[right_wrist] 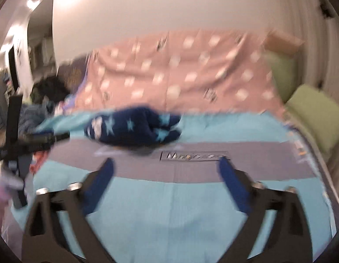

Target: Fold small clothes

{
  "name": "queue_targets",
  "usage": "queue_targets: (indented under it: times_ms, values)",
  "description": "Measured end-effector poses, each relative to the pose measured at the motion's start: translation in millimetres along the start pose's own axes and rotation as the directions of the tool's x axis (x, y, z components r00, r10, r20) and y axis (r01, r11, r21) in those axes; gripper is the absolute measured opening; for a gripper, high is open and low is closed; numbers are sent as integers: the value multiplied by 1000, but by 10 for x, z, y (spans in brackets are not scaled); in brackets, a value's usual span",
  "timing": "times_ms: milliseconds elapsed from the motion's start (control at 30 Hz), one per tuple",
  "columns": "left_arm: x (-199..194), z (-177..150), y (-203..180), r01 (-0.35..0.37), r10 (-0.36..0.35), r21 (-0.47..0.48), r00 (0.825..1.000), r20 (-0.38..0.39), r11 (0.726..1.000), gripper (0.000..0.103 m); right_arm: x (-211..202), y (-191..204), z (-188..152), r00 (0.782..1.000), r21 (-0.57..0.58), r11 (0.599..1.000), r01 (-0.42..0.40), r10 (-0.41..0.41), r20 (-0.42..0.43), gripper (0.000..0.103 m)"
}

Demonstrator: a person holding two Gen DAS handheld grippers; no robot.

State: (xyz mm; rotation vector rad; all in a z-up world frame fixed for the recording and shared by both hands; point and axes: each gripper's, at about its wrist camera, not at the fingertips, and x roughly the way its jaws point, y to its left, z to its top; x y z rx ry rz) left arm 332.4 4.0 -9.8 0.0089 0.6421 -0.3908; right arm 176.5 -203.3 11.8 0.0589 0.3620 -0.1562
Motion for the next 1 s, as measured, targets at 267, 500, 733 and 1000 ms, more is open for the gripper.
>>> queue_targets:
  times_ms: [267,500,733,1000]
  values:
    - [-1113,-648,-494,-42,38,-76,997,-61,996,101,-1020,0,-270,999,102,995,23,-18,-51,102]
    - [-1897,-905,-730,-103,108,-44,988,107,994,101,-1317,175,-410,993,112,994,-12,25,-119,102]
    - [-2376,-1076,-1008,-132,128,25,982,140,991,101,-1509,255,-483,987,155,987,-40,64,-151,102]
    - [-2538,-1191,-1140,-134,126,50,981,148,990,101,-1645,326,-469,986,139,989,-44,66,-156,102]
